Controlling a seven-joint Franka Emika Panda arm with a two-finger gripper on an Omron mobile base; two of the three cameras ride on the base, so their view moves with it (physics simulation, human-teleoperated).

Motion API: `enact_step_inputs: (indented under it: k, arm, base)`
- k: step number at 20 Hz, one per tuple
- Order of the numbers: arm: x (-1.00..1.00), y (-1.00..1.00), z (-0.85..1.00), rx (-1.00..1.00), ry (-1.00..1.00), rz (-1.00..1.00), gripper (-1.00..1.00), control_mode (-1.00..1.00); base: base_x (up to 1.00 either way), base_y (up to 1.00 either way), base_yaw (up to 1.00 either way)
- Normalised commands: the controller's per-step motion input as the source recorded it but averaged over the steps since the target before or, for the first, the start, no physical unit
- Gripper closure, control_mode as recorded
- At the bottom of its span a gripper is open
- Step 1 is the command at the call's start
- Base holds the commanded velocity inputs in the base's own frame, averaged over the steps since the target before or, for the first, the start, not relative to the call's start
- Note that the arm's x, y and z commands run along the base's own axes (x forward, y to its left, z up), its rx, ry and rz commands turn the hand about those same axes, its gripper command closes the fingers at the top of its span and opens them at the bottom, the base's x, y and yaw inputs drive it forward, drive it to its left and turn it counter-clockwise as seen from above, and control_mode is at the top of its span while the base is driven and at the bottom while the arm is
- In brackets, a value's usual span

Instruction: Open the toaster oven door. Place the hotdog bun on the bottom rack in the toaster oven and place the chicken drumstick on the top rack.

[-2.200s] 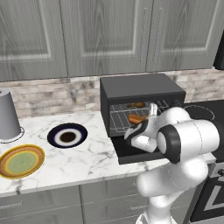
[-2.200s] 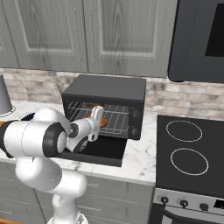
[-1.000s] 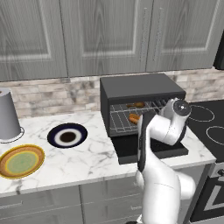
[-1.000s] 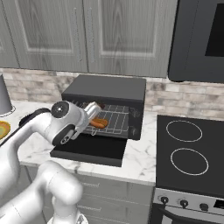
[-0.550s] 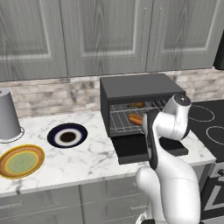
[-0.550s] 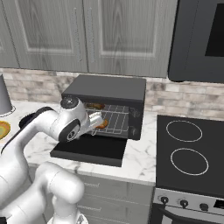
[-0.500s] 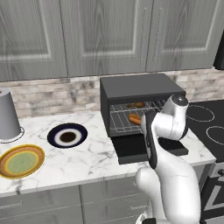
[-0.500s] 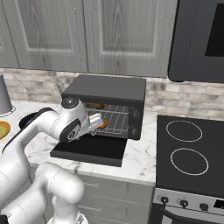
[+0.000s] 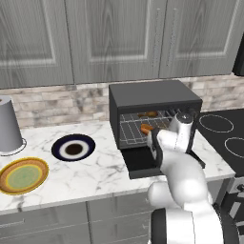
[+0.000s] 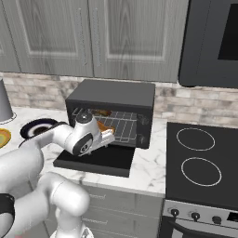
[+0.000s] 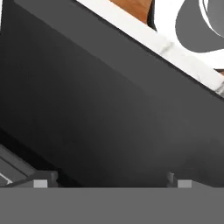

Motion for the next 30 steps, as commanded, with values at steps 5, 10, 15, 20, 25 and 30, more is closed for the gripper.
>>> enact_step_inputs:
  k: [5,10,15,20,25,30]
  arm:
    - [0.64,0.18,-0.03,0.13,0.05,-0.4,-1.0,-1.0]
    - [0.49,0.25,-0.08,0.14,0.09,-0.36,-1.0,-1.0]
    - [0.59,0.28,0.0,0.16,0.02,-0.34,-1.0,-1.0]
    - [0.67,0.34,0.0,0.11,-0.01,-0.37,-1.0,-1.0]
    - [0.73,0.2,0.0,0.08,-0.04,-0.39,-1.0,-1.0]
    - [0.75,0.15,0.0,0.08,-0.02,-0.39,-1.0,-1.0]
  base:
    - [0.0,0.0,0.0]
    - [0.0,0.0,0.0]
    - [0.0,0.0,0.0]
    - [0.0,0.0,0.0]
    - [0.0,0.0,0.0]
    - [0.0,0.0,0.0]
